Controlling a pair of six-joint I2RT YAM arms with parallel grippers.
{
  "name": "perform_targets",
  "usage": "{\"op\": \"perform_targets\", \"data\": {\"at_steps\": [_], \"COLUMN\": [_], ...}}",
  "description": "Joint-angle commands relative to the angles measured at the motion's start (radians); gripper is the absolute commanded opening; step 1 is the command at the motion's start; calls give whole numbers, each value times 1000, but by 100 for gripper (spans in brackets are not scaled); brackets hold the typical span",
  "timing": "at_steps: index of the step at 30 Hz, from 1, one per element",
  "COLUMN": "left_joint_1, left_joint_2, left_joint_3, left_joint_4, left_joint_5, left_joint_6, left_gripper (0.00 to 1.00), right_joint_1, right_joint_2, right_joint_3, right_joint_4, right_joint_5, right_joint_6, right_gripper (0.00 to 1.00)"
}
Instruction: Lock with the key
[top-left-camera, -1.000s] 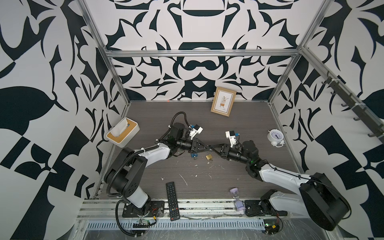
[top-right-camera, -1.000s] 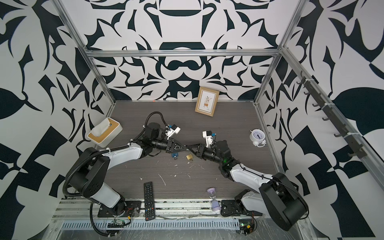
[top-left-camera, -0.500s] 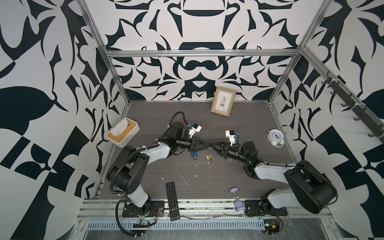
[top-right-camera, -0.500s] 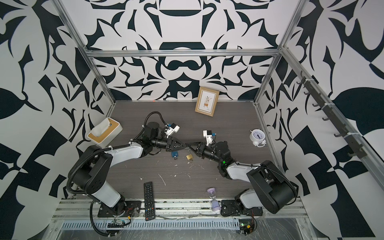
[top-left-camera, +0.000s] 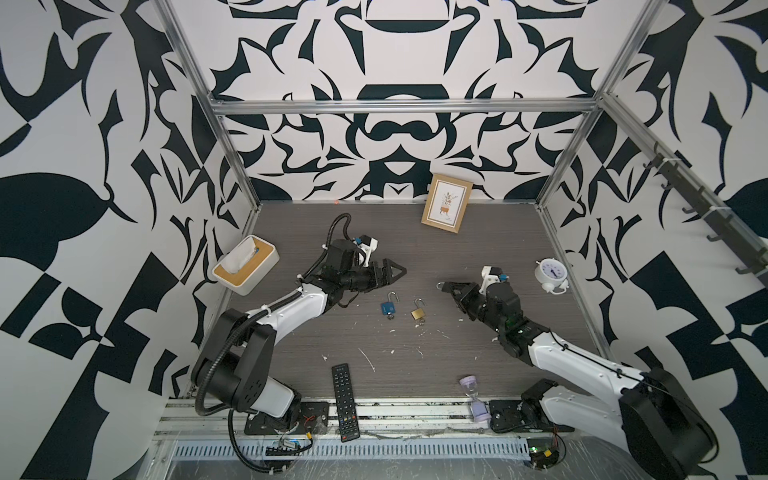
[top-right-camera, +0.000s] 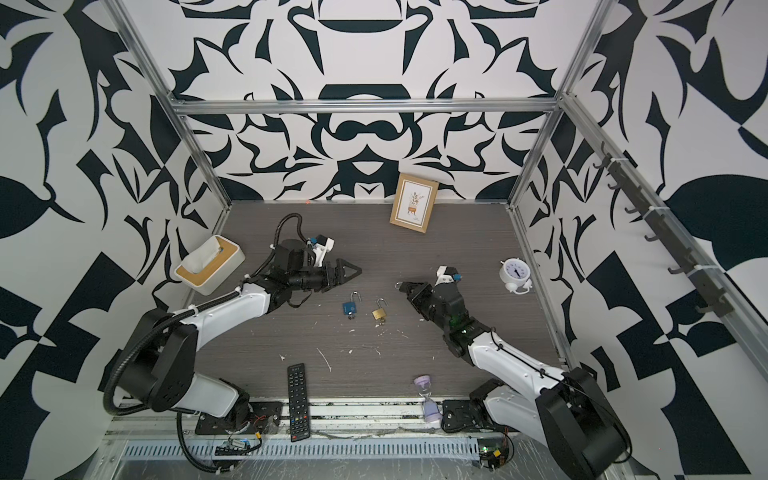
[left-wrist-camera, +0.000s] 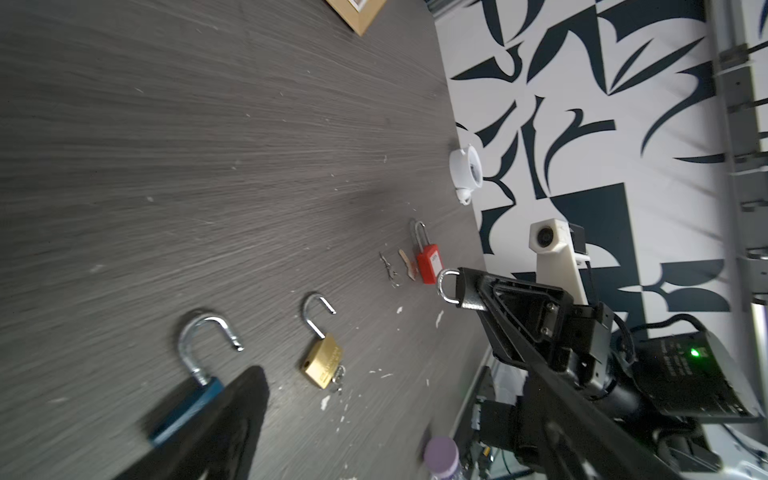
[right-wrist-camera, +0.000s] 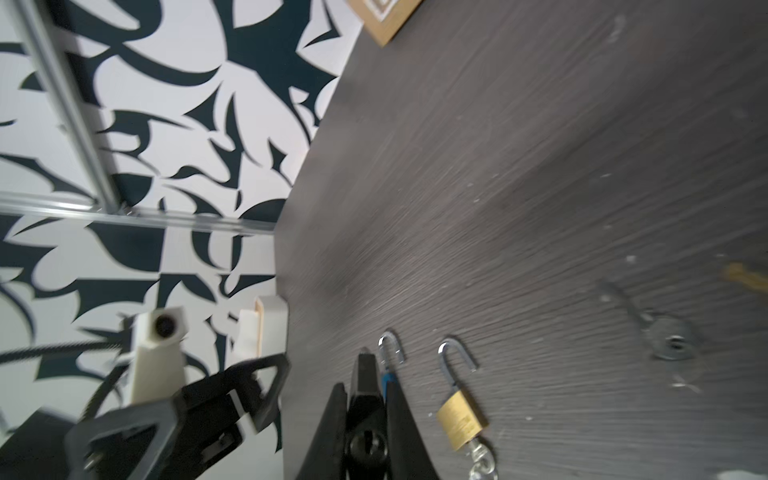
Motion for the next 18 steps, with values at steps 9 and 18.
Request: {"op": "perform_targets", "data": {"at_steps": [9, 18], "left_joint_1": [10, 9], "left_joint_2": [-101, -98], "left_joint_3": [-51, -59], "left_joint_4": [-163, -148], "left_joint_5": [-126, -81], "left_joint_6": [101, 118], "left_gripper": [100, 100], "right_joint_1": [36, 74], "right_joint_2": [294, 334], "right_joint_3": [107, 111], "right_joint_4": [140, 45], "right_joint_5": [267, 366], "right_joint_6": [0, 53], "right_gripper": [0, 0]}}
